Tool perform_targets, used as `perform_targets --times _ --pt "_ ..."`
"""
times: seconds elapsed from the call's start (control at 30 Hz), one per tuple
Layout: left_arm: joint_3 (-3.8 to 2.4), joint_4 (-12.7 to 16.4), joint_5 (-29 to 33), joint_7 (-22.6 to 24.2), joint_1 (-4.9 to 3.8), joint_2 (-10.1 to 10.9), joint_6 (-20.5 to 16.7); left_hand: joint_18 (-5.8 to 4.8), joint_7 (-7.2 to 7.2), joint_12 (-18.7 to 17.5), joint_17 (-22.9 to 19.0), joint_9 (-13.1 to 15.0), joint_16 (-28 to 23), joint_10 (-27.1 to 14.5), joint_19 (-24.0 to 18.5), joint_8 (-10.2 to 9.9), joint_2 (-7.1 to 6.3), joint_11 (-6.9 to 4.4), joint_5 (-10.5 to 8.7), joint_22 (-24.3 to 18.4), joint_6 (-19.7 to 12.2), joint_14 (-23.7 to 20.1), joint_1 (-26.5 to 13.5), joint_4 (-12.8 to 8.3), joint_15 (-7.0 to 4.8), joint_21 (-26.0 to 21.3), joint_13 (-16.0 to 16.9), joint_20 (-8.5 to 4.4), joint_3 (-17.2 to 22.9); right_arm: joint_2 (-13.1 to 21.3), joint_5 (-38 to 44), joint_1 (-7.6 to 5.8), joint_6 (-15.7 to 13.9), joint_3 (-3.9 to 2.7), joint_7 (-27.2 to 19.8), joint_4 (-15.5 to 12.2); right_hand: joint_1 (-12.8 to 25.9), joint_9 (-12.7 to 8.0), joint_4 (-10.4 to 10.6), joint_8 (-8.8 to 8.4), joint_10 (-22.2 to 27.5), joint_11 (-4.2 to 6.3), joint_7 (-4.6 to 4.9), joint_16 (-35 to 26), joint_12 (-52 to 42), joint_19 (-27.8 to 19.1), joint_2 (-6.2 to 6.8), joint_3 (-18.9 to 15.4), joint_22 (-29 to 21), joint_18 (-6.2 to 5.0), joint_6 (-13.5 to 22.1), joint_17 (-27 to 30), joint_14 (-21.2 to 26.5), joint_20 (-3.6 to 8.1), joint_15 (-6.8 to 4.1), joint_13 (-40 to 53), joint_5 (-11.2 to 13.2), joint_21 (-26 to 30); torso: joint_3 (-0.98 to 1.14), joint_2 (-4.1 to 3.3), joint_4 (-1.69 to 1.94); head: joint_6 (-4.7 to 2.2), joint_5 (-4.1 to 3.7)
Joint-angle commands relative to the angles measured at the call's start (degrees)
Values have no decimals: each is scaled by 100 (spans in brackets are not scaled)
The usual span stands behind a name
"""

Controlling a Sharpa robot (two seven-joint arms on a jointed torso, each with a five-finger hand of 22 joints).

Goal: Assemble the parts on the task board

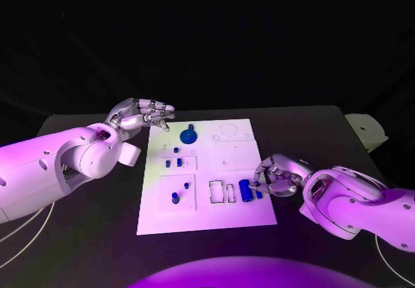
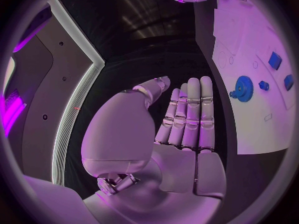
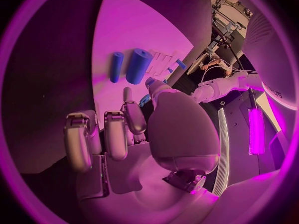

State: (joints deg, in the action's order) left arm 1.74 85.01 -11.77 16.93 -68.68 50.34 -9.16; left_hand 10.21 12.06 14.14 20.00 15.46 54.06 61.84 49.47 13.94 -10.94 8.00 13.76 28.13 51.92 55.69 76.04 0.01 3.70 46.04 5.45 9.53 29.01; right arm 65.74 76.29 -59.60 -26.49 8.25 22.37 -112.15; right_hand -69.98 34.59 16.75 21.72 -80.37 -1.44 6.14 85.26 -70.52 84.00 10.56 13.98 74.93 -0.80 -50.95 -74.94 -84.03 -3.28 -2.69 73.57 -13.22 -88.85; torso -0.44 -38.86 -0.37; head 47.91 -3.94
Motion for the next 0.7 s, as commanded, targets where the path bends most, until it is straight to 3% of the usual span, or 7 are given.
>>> perform_targets --times 0.03,0.4,0.7 --pt "-4 30 28 19 -3 6 72 31 10 11 10 -4 36 -48 41 -16 36 6 17 -13 -31 -23 -15 31 39 -28 7 -5 -24 -68 143 64 159 4 217 16 54 4 -4 -35 -3 3 -7 23 -11 577 -27 -41 1481 61 -2 -453 -404 10 0 9 -17 -25 1 -6 -18 15 -6" --pt "-4 41 48 13 -3 21 98 30 14 9 11 -5 39 -57 51 -19 40 9 17 -29 -38 -28 -30 50 42 -51 7 -2 -28 -259 297 157 185 5 298 81 116 10 -3 -21 -1 13 -20 37 -24 588 -55 -97 1493 70 -49 -478 -408 11 -5 37 -42 -67 -3 -4 -3 13 7" --pt "-4 48 88 4 -3 33 173 31 14 10 12 -5 40 -61 58 -19 46 10 19 -39 -41 -31 -31 57 43 -64 8 -1 -27 -413 370 186 268 5 469 148 157 11 -1 -18 4 19 -28 44 -21 593 -59 -138 1499 75 -75 -490 -410 13 -10 45 -72 -89 -2 -11 -13 16 30"
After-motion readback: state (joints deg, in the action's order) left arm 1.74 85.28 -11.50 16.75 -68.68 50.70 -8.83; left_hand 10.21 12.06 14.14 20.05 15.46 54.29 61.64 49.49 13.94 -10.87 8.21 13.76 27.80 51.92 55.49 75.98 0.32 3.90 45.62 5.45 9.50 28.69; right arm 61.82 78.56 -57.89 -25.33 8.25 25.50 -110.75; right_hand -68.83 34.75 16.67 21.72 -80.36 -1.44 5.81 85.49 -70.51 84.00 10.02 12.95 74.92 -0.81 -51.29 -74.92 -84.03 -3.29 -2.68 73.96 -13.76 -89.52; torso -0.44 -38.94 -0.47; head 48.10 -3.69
